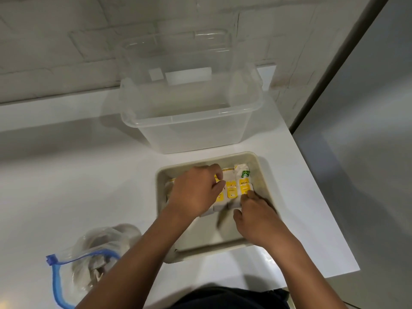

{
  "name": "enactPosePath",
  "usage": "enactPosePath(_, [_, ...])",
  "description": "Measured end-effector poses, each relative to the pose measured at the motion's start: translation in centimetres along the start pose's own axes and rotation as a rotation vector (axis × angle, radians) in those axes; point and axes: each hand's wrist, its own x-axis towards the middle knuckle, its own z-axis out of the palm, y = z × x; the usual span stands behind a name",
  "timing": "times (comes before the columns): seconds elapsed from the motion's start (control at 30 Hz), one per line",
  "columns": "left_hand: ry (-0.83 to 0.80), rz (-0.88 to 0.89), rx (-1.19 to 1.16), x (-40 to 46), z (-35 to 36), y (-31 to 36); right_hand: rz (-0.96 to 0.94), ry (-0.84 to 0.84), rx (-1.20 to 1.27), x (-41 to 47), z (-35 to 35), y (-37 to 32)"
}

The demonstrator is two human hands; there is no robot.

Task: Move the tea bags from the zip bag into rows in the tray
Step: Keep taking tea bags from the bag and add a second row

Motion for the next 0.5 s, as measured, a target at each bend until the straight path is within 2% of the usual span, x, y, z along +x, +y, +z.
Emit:
enactPosePath(0.1, [0.068,-0.039,-0.064,-2.0,-1.8,-0.7,-0.006,0.030,-0.008,-0.5,-0.4,-0.3])
enactPosePath(0.23, [0.167,-0.096,-0.149,-4.6,-3.5,-1.2,-0.115,0.112,0.081,-1.9,-1.8,-1.9])
enactPosePath(0.5, [0.295,-0.149,-0.281,-9.6,-5.2,-2.6,-0.264,0.090,0.101,-5.2,-4.6,-6.3])
